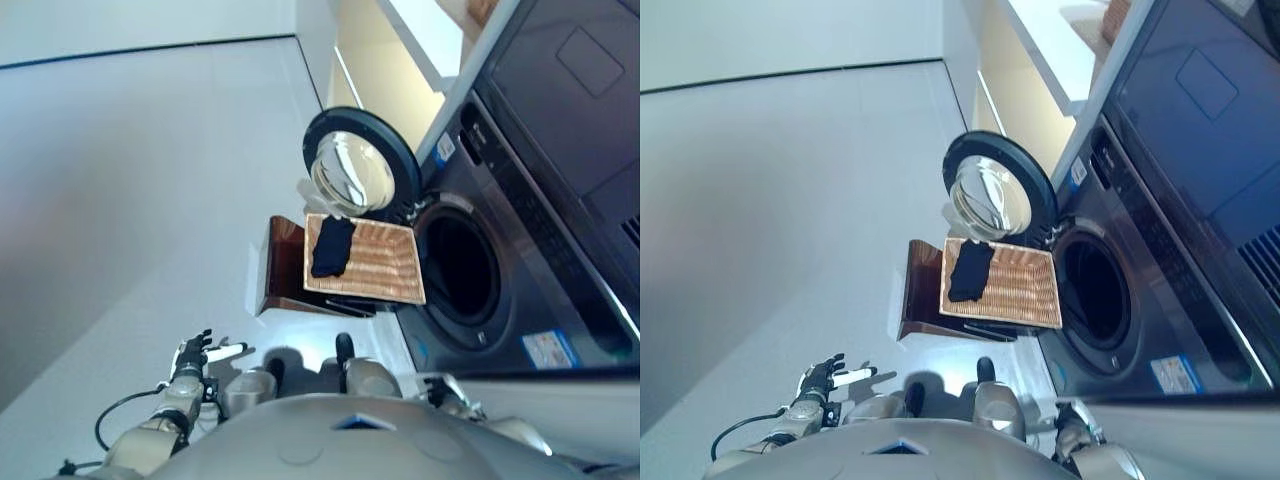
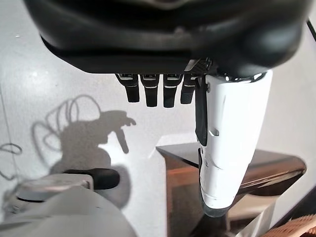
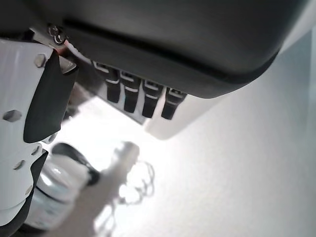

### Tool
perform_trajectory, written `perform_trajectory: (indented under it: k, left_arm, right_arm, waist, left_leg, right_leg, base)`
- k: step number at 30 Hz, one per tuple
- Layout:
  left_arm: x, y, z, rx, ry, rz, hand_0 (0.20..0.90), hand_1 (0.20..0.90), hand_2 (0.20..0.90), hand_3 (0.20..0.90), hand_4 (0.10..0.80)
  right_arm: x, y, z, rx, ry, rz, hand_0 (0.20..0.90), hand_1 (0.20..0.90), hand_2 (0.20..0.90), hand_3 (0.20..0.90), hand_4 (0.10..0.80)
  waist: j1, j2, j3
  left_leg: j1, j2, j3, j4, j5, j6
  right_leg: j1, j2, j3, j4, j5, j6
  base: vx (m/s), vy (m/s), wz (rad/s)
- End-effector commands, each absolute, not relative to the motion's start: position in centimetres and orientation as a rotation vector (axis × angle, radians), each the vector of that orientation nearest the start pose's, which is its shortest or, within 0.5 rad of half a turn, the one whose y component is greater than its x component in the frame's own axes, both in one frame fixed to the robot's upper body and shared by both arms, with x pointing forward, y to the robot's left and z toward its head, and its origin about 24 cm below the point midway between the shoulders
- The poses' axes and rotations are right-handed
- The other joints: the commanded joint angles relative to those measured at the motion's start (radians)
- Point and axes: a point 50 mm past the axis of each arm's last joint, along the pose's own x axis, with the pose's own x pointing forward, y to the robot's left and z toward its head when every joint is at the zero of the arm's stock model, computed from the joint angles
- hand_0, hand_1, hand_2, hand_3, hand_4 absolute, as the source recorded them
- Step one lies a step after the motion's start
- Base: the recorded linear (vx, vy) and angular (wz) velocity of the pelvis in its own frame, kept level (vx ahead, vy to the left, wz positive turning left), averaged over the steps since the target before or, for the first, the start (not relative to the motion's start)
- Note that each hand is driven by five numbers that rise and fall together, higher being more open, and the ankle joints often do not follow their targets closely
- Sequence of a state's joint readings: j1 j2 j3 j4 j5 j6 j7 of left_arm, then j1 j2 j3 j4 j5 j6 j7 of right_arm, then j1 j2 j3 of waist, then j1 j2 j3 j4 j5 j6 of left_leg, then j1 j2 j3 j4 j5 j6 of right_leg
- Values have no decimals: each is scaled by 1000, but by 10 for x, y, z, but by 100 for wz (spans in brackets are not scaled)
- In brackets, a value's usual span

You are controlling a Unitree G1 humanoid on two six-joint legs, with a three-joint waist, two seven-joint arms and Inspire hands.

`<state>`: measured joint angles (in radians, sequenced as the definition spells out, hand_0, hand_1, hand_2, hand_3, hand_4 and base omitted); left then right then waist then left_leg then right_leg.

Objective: Pick up the clothes and place them into the washing machine

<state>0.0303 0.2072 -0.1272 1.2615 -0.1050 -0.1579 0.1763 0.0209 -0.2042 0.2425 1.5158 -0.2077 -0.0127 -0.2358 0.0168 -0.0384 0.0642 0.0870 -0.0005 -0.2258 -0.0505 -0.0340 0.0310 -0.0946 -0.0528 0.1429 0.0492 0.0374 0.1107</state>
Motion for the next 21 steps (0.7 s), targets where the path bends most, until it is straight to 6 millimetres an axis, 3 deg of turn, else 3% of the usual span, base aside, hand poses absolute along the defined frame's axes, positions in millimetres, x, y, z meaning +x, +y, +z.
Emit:
perform_trajectory:
  k: [1, 3, 4, 5, 6, 8, 9, 10, 11, 12, 13, 18, 19, 20, 21]
  left_arm:
    - [121, 232, -149, 256, 972, 260, 900, 900, 900, 900, 800]
    - [121, 230, -150, 256, 974, 254, 900, 900, 900, 900, 800]
    - [122, 228, -150, 252, 975, 247, 900, 900, 900, 900, 800]
    - [127, 224, -149, 235, 954, 245, 900, 900, 900, 900, 800]
    - [128, 223, -149, 229, 950, 246, 900, 900, 900, 900, 800]
    - [127, 223, -149, 222, 954, 258, 900, 900, 900, 900, 800]
    - [124, 227, -150, 219, 967, 291, 900, 900, 900, 900, 800]
    - [121, 228, -150, 233, 980, 292, 900, 900, 900, 900, 800]
    - [118, 230, -151, 249, 995, 296, 900, 900, 900, 900, 800]
    - [118, 229, -152, 249, 996, 296, 900, 900, 900, 900, 800]
    - [117, 232, -152, 278, 1007, 291, 900, 900, 900, 900, 800]
    - [111, 240, -152, 328, 1026, 281, 900, 900, 900, 900, 800]
    - [116, 249, -148, 352, 1003, 287, 900, 900, 900, 900, 800]
    - [116, 249, -148, 352, 1003, 287, 900, 900, 900, 900, 800]
    - [118, 257, -145, 364, 998, 312, 900, 900, 900, 900, 800]
  right_arm:
    - [34, -263, -163, -752, 1402, -56, 900, 900, 900, 900, 800]
    - [32, -263, -162, -752, 1403, -57, 900, 900, 900, 900, 800]
    - [31, -265, -162, -754, 1403, -62, 900, 900, 900, 900, 800]
    - [38, -266, -161, -774, 1372, -59, 900, 900, 900, 900, 800]
    - [43, -266, -161, -787, 1355, -46, 900, 900, 900, 900, 800]
    - [49, -266, -160, -792, 1339, -49, 900, 900, 900, 900, 800]
    - [61, -265, -159, -786, 1294, -68, 900, 900, 900, 900, 800]
    - [65, -264, -158, -775, 1280, -78, 900, 900, 900, 900, 800]
    - [70, -263, -157, -757, 1254, -97, 900, 900, 900, 900, 800]
    - [70, -263, -157, -757, 1255, -97, 900, 900, 900, 900, 800]
    - [82, -260, -155, -730, 1197, -119, 900, 900, 900, 900, 800]
    - [107, -250, -152, -750, 1096, -71, 900, 900, 900, 900, 800]
    - [126, -245, -147, -755, 1029, -60, 900, 900, 900, 900, 800]
    - [126, -245, -147, -754, 1029, -60, 900, 900, 900, 900, 800]
    - [145, -242, -141, -765, 966, -45, 900, 900, 900, 900, 800]
  waist:
    - [-1, -32, -59]
    - [-7, -32, -58]
    - [-9, -33, -48]
    - [-5, -35, -6]
    - [1, -37, 12]
    - [2, -40, 17]
    - [8, -46, 8]
    - [13, -46, -1]
    - [15, -34, -10]
    - [17, -34, -8]
    - [17, -17, -17]
    - [22, -22, -38]
    - [35, -37, -41]
    - [36, -38, -40]
    - [49, -49, -43]
  left_leg:
    - [33, -22, 0, 113, -114, -38]
    - [11, -16, -3, 192, -114, -49]
    - [-26, -20, -1, 303, -82, -65]
    - [-135, -71, -11, 532, -28, -77]
    - [-173, -97, -18, 603, -21, -67]
    - [-201, -85, -4, 597, -12, -60]
    - [-210, -14, 38, 445, -19, -57]
    - [-193, 27, 57, 343, -20, -65]
    - [-204, 81, 79, 218, 36, -87]
    - [-188, 84, 83, 197, 44, -88]
    - [-209, 130, 114, 100, 114, -113]
    - [-152, 101, 132, 71, 77, -105]
    - [-143, 79, 160, 77, 61, -92]
    - [-143, 79, 161, 78, 60, -92]
    - [-143, 60, 185, 85, 43, -78]
  right_leg:
    - [-30, 21, 26, -17, 60, 14]
    - [-8, 27, 13, -19, 50, 6]
    - [14, 33, 10, -23, 45, -9]
    - [41, 28, 3, -25, 55, -33]
    - [53, 32, 15, -30, 57, -42]
    - [60, 28, 18, -31, 53, -47]
    - [62, 17, 24, -26, 40, -40]
    - [70, 15, 27, -31, 28, -36]
    - [81, 19, 23, -34, 12, -30]
    - [86, 20, 25, -33, 10, -32]
    - [98, 23, 11, -32, -16, -30]
    - [116, -16, -6, -19, -45, -7]
    - [114, -46, -2, -15, -36, 13]
    - [115, -47, -1, -15, -37, 14]
    - [100, -73, 11, -10, -27, 31]
  base:
    - [180, -180, 42]
    - [123, -139, 25]
    - [-42, -76, 20]
    - [-86, -88, 47]
    - [-125, -56, 30]
    - [-13, -5, -6]
    - [100, 40, -21]
    - [160, 99, -18]
    - [126, 76, -20]
    - [156, 149, -19]
    - [137, 132, -2]
    - [108, 151, -20]
    - [55, 97, -13]
    - [65, 186, -12]
    - [10, 106, -11]
